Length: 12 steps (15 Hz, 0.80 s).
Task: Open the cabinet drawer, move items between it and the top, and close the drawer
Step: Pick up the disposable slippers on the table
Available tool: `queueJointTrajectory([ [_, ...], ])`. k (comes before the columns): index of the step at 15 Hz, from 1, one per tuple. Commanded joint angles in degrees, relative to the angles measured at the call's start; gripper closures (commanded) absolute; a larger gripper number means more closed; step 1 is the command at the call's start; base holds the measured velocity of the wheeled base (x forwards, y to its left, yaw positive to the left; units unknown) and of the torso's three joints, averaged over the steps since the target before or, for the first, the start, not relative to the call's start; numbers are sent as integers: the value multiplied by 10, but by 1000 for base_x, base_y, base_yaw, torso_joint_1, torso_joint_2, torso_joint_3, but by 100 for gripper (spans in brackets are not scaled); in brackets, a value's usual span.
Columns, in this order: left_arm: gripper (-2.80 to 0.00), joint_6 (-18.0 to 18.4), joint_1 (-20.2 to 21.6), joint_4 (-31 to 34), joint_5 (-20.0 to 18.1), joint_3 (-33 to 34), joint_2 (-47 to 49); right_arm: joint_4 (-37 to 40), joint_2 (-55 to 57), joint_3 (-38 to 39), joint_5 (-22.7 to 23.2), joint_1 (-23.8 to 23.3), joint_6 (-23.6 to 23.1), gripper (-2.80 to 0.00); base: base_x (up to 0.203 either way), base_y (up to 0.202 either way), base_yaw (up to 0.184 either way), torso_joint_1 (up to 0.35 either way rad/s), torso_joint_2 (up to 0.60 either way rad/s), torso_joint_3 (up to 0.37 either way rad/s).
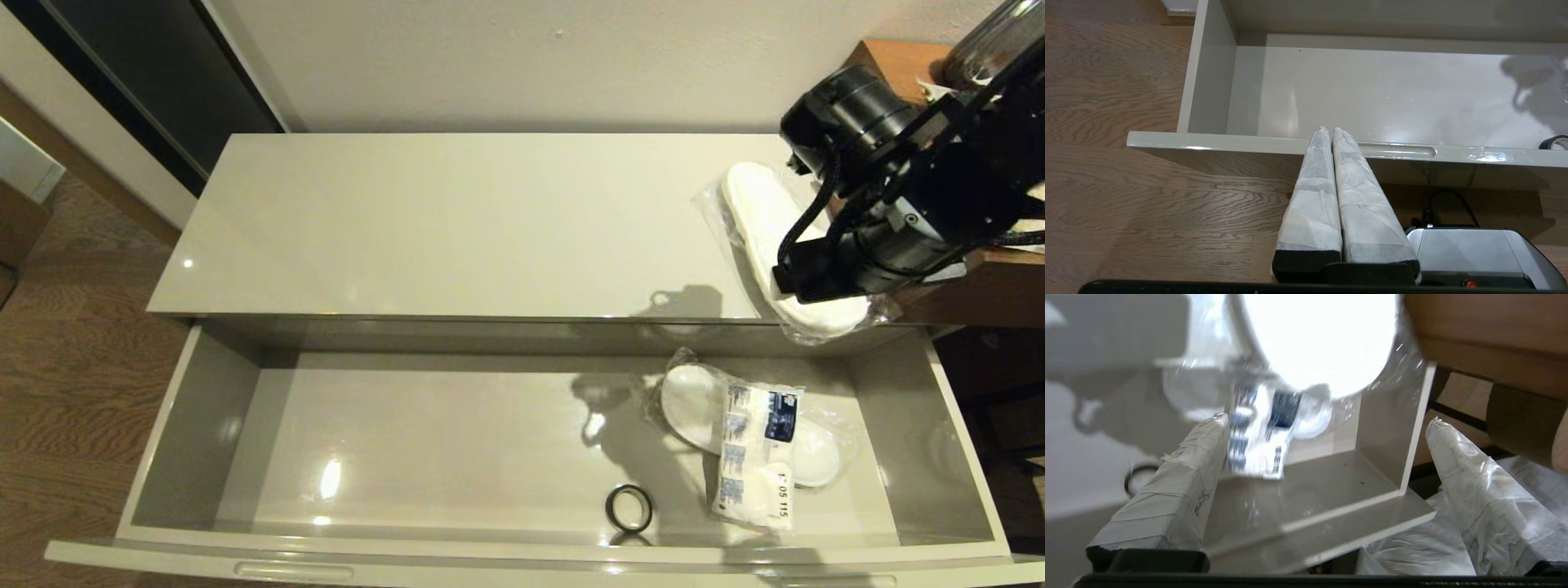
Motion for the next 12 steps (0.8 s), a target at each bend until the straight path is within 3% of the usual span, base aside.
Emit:
queueJointTrajectory([
  [1,0,0,0,0,0,0,1,12,48,-56,-3,-35,4,-280,0,0,0,0,0,0],
  [6,0,0,0,0,0,0,0,12,72,-56,10,-48,11,-280,0,0,0,0,0,0],
  [12,0,0,0,0,0,0,0,-47,141,-58,30,-74,6,-280,0,0,0,0,0,0],
])
